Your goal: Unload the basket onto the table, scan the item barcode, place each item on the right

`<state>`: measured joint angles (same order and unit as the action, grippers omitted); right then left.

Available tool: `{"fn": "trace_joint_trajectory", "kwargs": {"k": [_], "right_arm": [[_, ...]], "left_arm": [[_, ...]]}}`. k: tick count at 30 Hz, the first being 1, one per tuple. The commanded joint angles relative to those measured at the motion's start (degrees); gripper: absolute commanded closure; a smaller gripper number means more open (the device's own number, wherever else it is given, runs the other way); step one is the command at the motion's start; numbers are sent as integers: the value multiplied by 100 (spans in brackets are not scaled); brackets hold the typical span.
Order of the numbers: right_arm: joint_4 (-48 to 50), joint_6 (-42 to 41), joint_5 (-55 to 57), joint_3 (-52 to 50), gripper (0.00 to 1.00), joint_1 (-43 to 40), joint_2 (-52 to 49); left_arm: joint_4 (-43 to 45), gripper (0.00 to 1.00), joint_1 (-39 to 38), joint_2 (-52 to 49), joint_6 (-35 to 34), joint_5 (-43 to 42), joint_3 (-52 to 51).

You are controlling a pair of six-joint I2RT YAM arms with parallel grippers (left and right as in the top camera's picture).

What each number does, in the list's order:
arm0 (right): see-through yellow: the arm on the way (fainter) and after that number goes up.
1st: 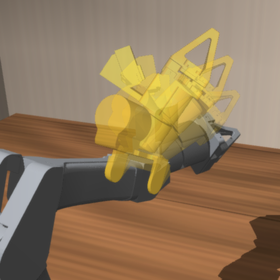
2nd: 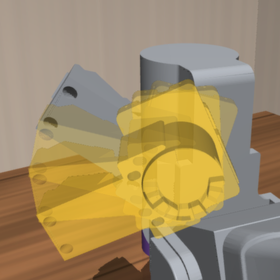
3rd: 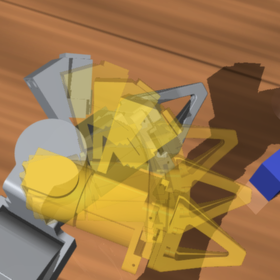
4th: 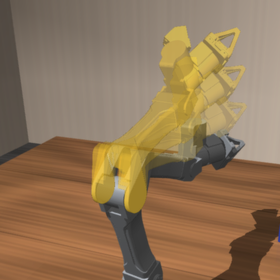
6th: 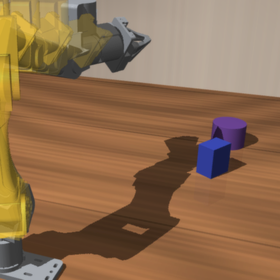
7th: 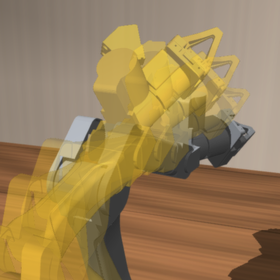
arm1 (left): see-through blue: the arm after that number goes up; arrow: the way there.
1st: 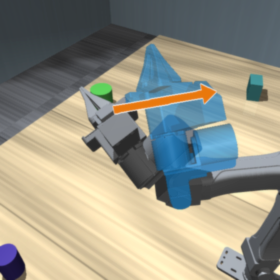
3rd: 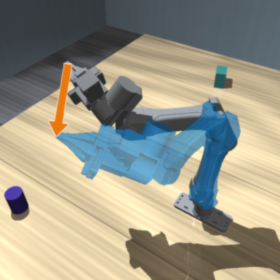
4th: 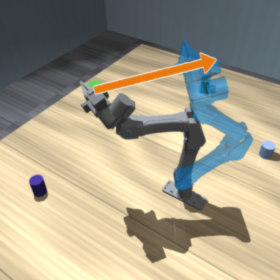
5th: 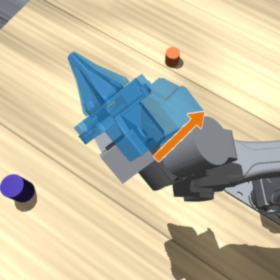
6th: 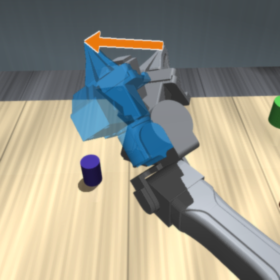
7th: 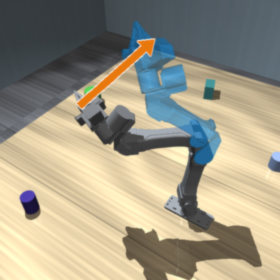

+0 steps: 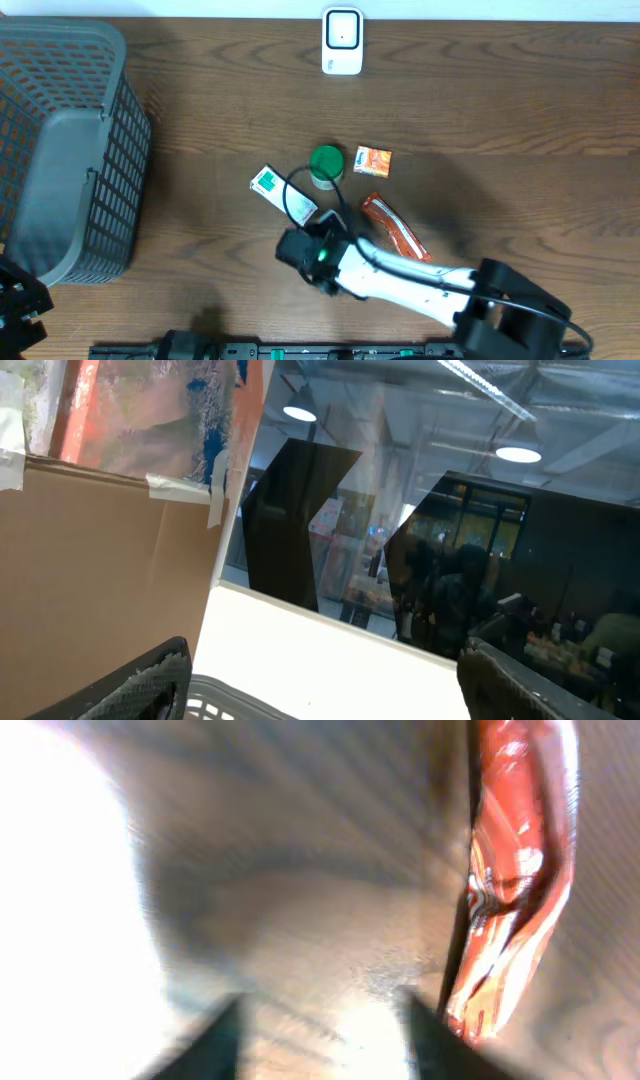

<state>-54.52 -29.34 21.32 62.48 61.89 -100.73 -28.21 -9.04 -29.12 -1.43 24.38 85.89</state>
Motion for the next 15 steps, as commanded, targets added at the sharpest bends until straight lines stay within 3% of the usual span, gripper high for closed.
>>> {"fn": "trace_joint_trajectory", "kwargs": {"k": [1, 9, 15], "right_arm": [[-138, -35, -234, 457, 99, -400, 518], [328, 619, 74, 448, 99, -1928, 431], [579, 820, -306, 448, 99, -2334, -173]], "left_arm": [[26, 15, 24, 26, 33, 74, -17], [26, 15, 24, 26, 33, 74, -17], [26, 15, 24, 26, 33, 74, -17]]}}
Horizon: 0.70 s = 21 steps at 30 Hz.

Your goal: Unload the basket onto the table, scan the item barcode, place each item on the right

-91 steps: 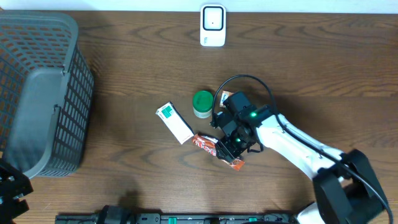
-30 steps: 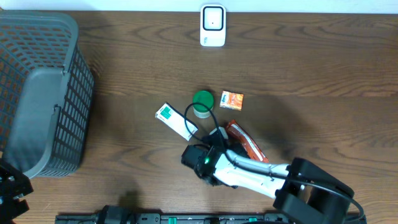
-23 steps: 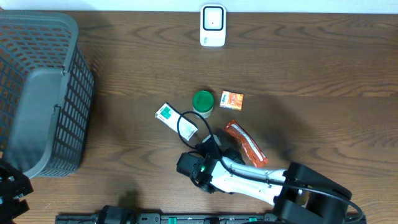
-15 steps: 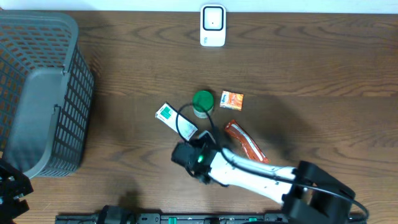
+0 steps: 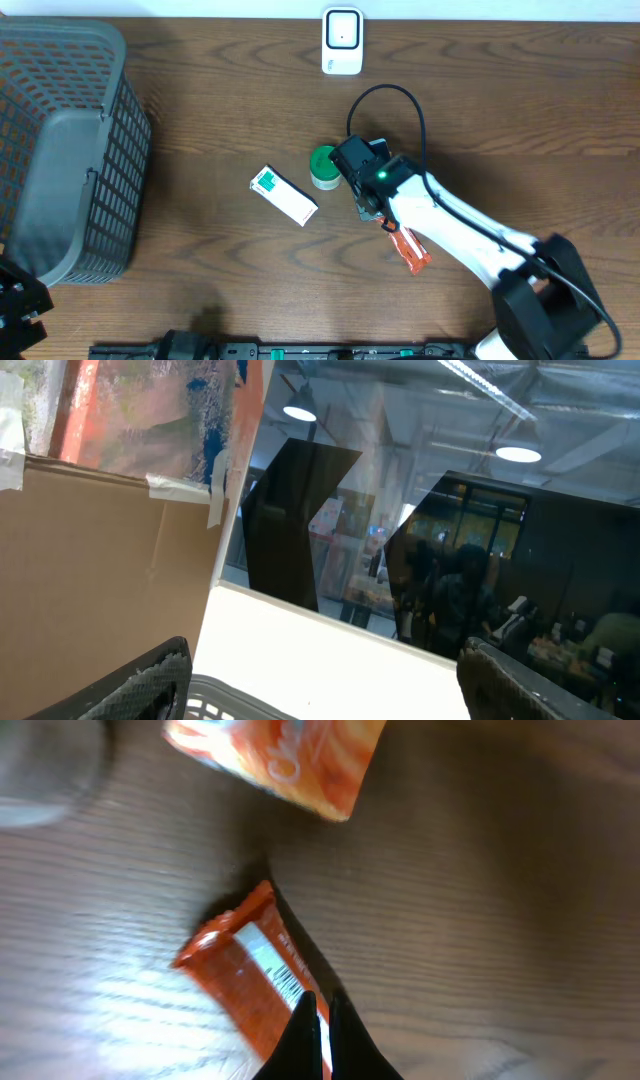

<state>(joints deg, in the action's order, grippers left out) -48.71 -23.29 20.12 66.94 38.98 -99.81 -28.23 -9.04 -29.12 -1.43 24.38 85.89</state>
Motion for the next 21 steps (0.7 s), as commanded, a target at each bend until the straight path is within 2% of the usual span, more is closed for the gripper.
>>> {"fn": "trace_joint_trajectory", "kwargs": {"k": [1, 8, 12, 21], "right_arm": [[-17, 214, -278, 2, 99, -44, -350], [-13, 22, -925, -22, 99, 197, -1012], [33, -170, -1432, -22, 99, 597, -1314], [107, -308, -1432, 111, 99, 1331, -1115]], "left_arm": [[28, 15, 24, 26, 33, 74, -17], [28, 15, 24, 26, 35, 74, -17], [28, 15, 24, 26, 35, 74, -17], [28, 15, 24, 26, 35, 74, -17]]}}
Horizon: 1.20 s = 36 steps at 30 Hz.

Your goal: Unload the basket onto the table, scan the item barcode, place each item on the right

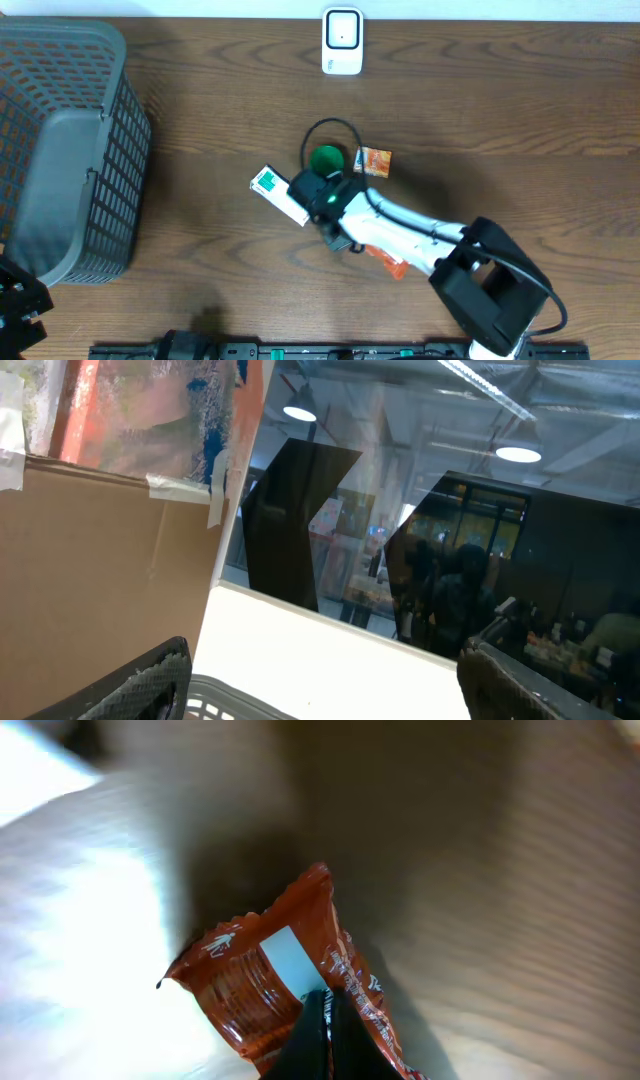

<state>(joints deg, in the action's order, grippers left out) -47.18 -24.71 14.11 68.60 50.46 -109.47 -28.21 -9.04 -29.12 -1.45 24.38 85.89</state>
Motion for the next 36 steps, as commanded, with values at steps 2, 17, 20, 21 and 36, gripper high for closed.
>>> {"fn": "trace_joint_trajectory", "kwargs": {"k": [2, 17, 20, 21, 36], "right_arm": [[-299, -271, -841, 76, 99, 170, 90], [-439, -511, -1217, -409, 99, -11, 1255], [-168, -695, -1320, -916, 99, -11, 1237], [-105, -748, -1394, -1069, 99, -11, 1237], [881, -308, -1257, -1545, 99, -339, 1237]], "left_arm": [[26, 15, 24, 26, 37, 74, -17], [31, 15, 24, 26, 37, 74, -17], [50, 14, 24, 26, 37, 74, -17], [55, 10, 24, 26, 37, 74, -15], [92, 9, 24, 529, 28, 70, -17]]}}
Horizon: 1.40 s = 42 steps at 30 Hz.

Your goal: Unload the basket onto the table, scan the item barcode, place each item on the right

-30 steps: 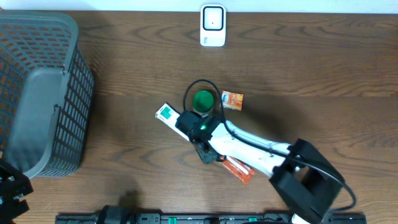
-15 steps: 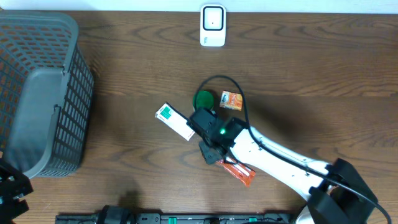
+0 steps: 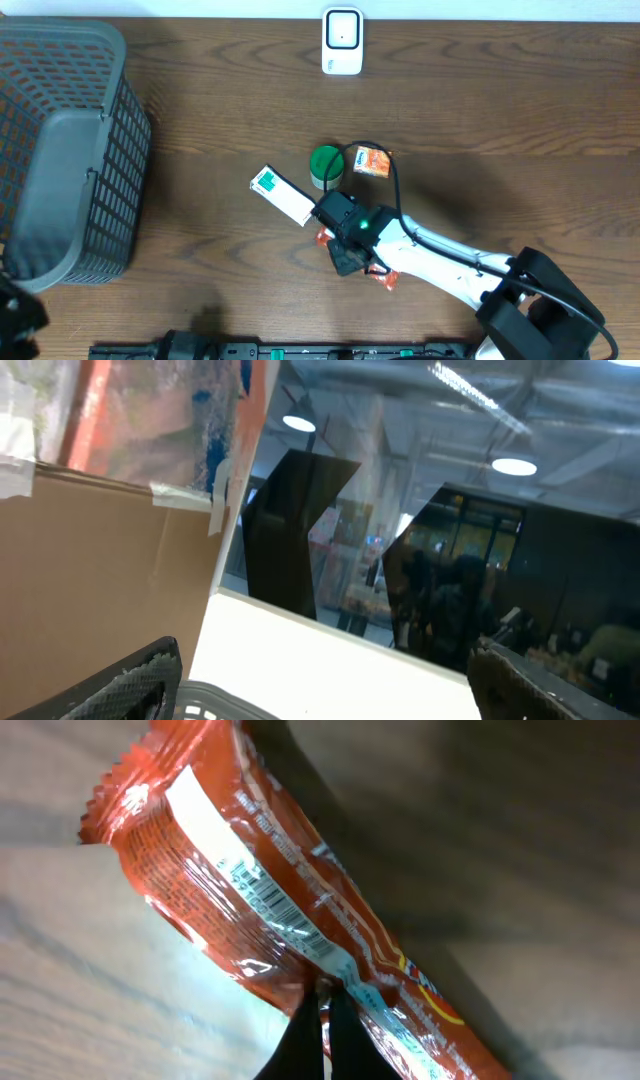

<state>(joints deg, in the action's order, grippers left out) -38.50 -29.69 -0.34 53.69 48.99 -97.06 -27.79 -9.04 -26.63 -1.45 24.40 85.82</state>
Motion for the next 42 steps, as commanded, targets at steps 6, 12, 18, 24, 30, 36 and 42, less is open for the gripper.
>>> {"fn": "trace_joint_trajectory", "kwargs": {"k": [6, 12, 18, 24, 30, 36, 42], "right_arm": [[-549, 695, 122, 114, 99, -782, 26], [-1272, 1827, -1003, 726, 27, -1104, 555], [-1539, 2852, -1075, 844, 2, -1547, 1108], [-1674, 4059, -1482, 623, 11, -2124, 857], [-1596, 4387, -1620, 431, 17, -2337, 367], [-1665, 4496, -1458, 413, 30, -2387, -221], [-1539, 4468, -1320, 109, 37, -2389, -680]], "left_arm": [[42, 8, 24, 643, -37, 66, -11], [4, 8, 24, 688, -98, 24, -70], [164, 8, 24, 686, -98, 24, -264], [201, 8, 24, 686, -98, 26, -310], [203, 8, 24, 686, -98, 28, -310], [214, 9, 24, 686, -96, 31, -310], [223, 8, 24, 686, -92, 31, -310]]}}
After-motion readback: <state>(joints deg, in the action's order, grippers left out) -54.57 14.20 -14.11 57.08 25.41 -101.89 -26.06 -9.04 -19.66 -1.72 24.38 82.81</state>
